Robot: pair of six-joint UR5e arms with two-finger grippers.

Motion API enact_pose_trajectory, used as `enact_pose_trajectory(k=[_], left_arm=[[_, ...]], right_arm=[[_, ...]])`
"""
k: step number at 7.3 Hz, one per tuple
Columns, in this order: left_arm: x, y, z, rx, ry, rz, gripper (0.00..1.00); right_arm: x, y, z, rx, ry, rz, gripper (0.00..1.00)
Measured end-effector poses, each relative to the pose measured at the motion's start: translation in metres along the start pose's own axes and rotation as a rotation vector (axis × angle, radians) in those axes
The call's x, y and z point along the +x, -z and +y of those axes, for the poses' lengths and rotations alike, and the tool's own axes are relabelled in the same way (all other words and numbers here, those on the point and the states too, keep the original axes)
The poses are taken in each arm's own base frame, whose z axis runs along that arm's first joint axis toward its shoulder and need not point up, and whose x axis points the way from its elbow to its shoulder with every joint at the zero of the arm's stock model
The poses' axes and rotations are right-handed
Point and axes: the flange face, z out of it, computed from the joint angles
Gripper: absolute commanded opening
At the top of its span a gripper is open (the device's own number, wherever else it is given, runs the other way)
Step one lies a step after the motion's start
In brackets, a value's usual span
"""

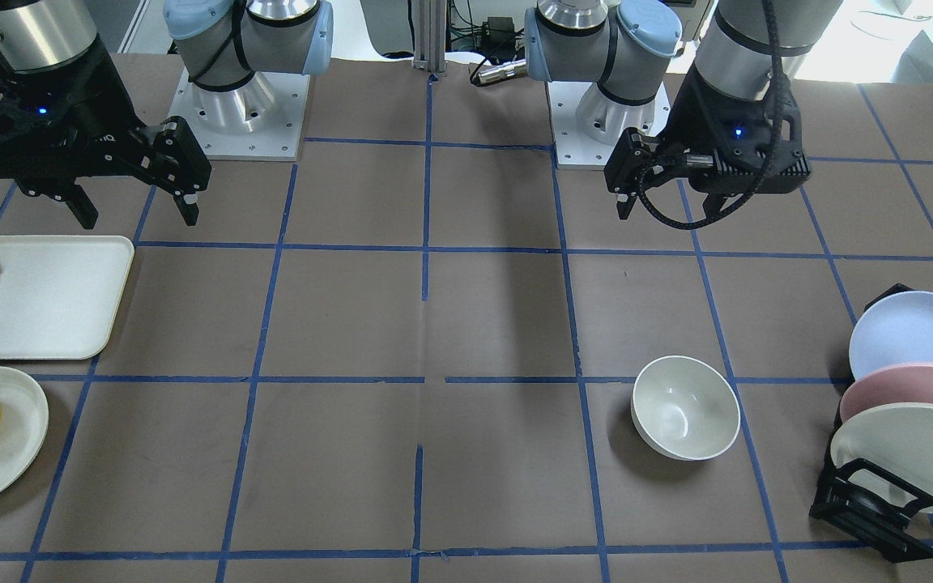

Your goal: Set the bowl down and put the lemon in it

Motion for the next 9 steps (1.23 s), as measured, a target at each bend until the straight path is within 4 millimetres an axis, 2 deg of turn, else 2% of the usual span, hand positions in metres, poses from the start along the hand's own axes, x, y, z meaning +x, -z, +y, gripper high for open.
enact_pose_trajectory(k=[3,4,6,7,8,9], left_arm=[[-0.004,-0.007,-0.005,-0.014,-0.009,0.011,1.0],[-0.02,-0.02,-0.019,-0.024,-0.016,0.016,1.0],[-0.079,-0.072,-0.071,-0.032,-0.013,0.021,1.0],[-0.109,-0.108,-0.096,-0.038,-0.014,0.026,1.0],[-0.139,-0.149,-0.118,-0.043,-0.014,0.034,1.0],[-0.162,-0.186,-0.133,-0.045,-0.025,0.038,1.0]], right_arm=[[0.002,0.001,0.0,-0.001,0.003,0.016,1.0],[0.002,0.001,0.0,-0.001,0.002,0.017,1.0],[0.006,-0.003,-0.005,-0.003,-0.001,0.019,1.0],[0.02,-0.012,-0.012,-0.017,-0.012,0.035,1.0],[0.054,-0.027,-0.021,-0.048,-0.046,0.068,1.0],[0.102,-0.05,-0.031,-0.093,-0.084,0.087,1.0]])
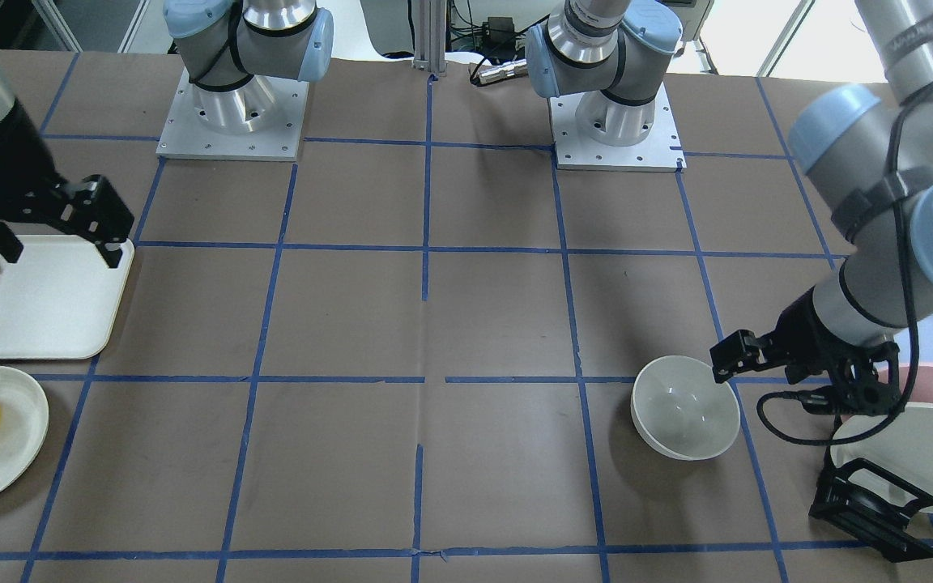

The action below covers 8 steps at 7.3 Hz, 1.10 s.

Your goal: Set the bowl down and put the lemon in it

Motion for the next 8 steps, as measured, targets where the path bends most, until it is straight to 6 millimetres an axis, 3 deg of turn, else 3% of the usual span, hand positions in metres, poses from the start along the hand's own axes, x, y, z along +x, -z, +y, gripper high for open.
enact_pose_trajectory(k=[1,3,5,6,7,8], left_arm=[[-0.015,-0.032,-0.009,-0.013,-0.008,0.006,1.0],[-0.025,-0.081,-0.012,-0.03,-0.015,0.014,1.0],[-0.027,-0.107,-0.01,-0.041,-0.014,0.02,0.59],[-0.027,-0.115,-0.009,-0.049,-0.011,0.023,0.42],[-0.028,-0.12,-0.009,-0.055,-0.008,0.025,0.14],[-0.028,-0.123,-0.01,-0.058,-0.006,0.027,0.01]], right_arm=[[0.048,-0.031,-0.018,-0.034,-0.003,0.005,1.0],[0.126,-0.101,-0.051,-0.038,0.067,0.009,1.0],[0.184,-0.174,-0.071,-0.038,0.117,0.008,1.0],[0.197,-0.204,-0.078,-0.045,0.129,0.004,1.0],[0.202,-0.227,-0.082,-0.057,0.143,-0.003,0.98],[0.204,-0.247,-0.084,-0.075,0.157,-0.013,0.96]])
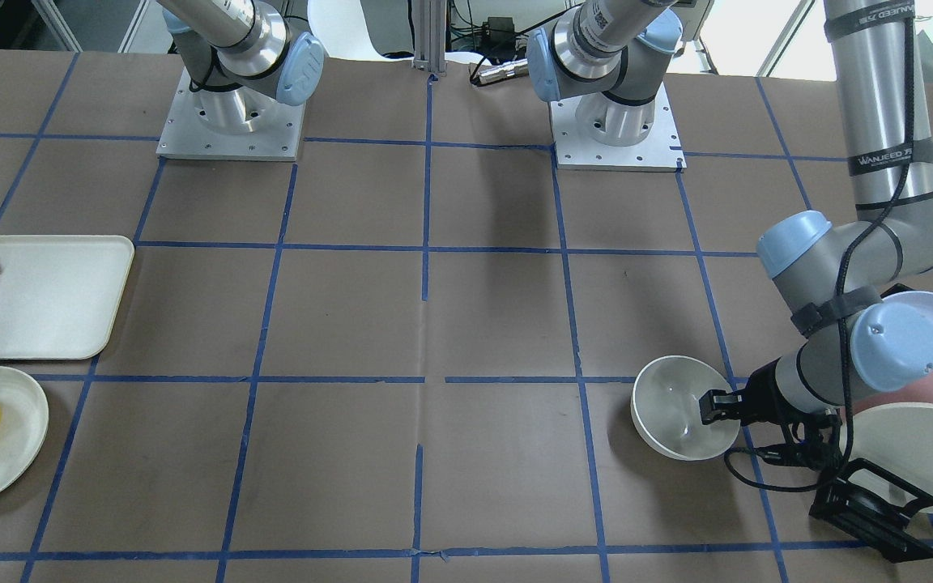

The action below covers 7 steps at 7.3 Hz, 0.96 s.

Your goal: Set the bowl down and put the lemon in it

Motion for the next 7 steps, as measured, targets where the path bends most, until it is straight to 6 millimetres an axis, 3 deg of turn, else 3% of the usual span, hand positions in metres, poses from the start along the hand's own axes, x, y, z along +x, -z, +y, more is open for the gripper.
enact_pose_trajectory(k=[2,5,7], left_arm=[[0.0,0.003,-0.002,0.01,0.006,0.014,0.0],[0.003,0.018,0.001,0.026,0.005,0.015,0.0],[0.005,0.029,0.005,0.021,0.002,0.015,0.0]], right_arm=[[0.001,-0.037,-0.005,-0.04,0.02,-0.027,0.89],[0.004,-0.052,-0.004,-0.073,0.042,-0.021,0.35],[0.006,-0.051,-0.004,-0.081,0.045,-0.008,0.3]])
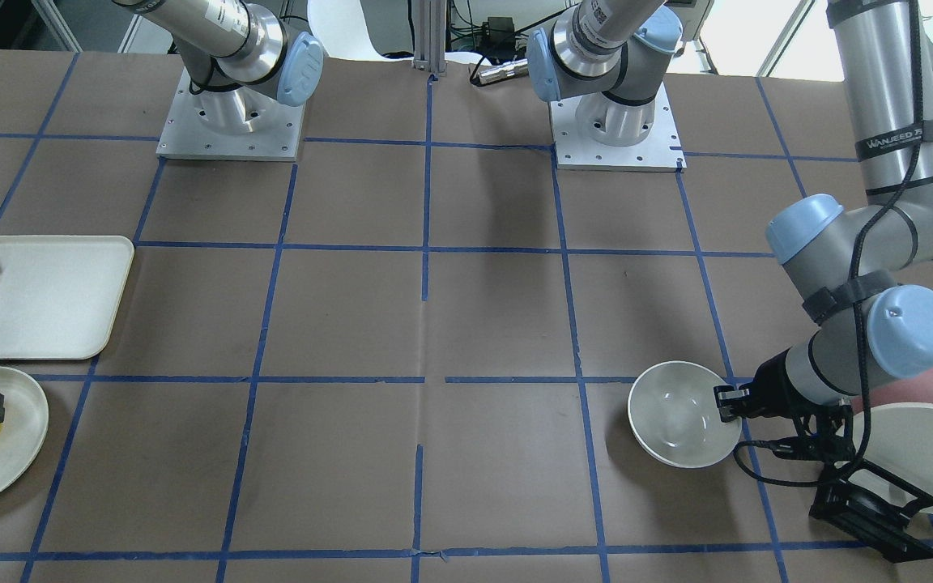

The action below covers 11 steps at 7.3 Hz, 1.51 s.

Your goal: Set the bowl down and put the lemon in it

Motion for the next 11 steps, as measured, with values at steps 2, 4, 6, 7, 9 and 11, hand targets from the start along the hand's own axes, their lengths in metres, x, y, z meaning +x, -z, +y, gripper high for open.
enact_pose_trajectory(k=[2,4,6,7,9,11], left_arm=[[0.0,0.004,0.002,-0.003,0.0,-0.001,0.0],[0.0,0.006,0.003,-0.007,-0.004,-0.004,0.0],[0.026,0.019,0.007,0.009,-0.011,0.065,0.0],[0.064,0.023,0.011,0.022,-0.017,0.132,0.0],[0.176,0.025,0.034,0.029,-0.039,0.191,0.0],[0.276,0.018,0.058,0.093,-0.017,0.197,0.0]], right_arm=[[0.004,0.026,-0.001,0.03,-0.008,0.024,0.3],[-0.002,0.106,0.017,0.081,-0.014,0.055,0.3],[-0.027,0.206,0.062,0.088,-0.016,0.048,0.3],[-0.043,0.247,0.086,0.087,-0.027,0.039,0.27],[-0.078,0.297,0.13,0.065,-0.073,0.001,0.26],[-0.122,0.297,0.131,0.059,-0.119,-0.044,0.26]])
